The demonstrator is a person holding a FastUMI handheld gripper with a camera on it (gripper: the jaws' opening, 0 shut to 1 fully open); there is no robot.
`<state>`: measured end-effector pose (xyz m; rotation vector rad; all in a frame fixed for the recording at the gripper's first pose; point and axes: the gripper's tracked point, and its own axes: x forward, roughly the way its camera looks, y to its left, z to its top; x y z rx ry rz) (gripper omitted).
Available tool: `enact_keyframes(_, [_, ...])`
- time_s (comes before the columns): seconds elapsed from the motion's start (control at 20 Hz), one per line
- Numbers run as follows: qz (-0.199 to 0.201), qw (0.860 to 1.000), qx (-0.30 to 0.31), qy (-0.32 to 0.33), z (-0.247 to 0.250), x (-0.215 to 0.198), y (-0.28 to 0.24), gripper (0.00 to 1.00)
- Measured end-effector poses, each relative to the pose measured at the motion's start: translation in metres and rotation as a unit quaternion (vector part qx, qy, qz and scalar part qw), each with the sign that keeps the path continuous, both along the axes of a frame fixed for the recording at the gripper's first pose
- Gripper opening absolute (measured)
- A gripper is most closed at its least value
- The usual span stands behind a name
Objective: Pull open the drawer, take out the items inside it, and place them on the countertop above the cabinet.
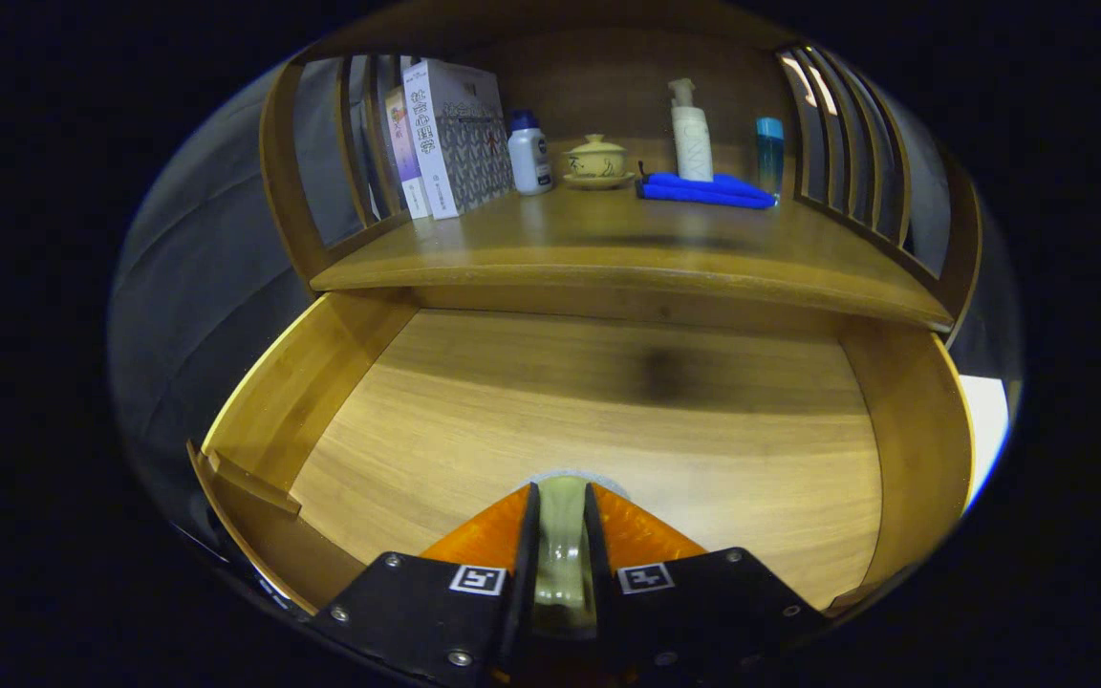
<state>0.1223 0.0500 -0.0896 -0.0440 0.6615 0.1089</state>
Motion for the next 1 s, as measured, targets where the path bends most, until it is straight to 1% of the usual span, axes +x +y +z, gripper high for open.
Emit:
enact_keyframes(0.05, [0.003,1.0,-0.002,-0.008,0.001,0.0,0.001,0.26])
enact_keyframes(0.25, [0.011,0.999,0.012,-0.028,0.008,0.001,0.004,0.22])
enact_keyframes(0.4, [0.005,0.998,0.036,-0.054,0.017,0.002,0.003,0.21])
enact_keyframes(0.65, [0.009,0.995,0.044,-0.086,0.032,0.0,0.0,0.21])
enact_keyframes(0.85, [0.014,0.989,0.038,-0.139,0.073,0.001,-0.007,0.21])
enact_keyframes(1.0, [0.021,0.984,0.051,-0.169,0.108,0.001,-0.007,0.21])
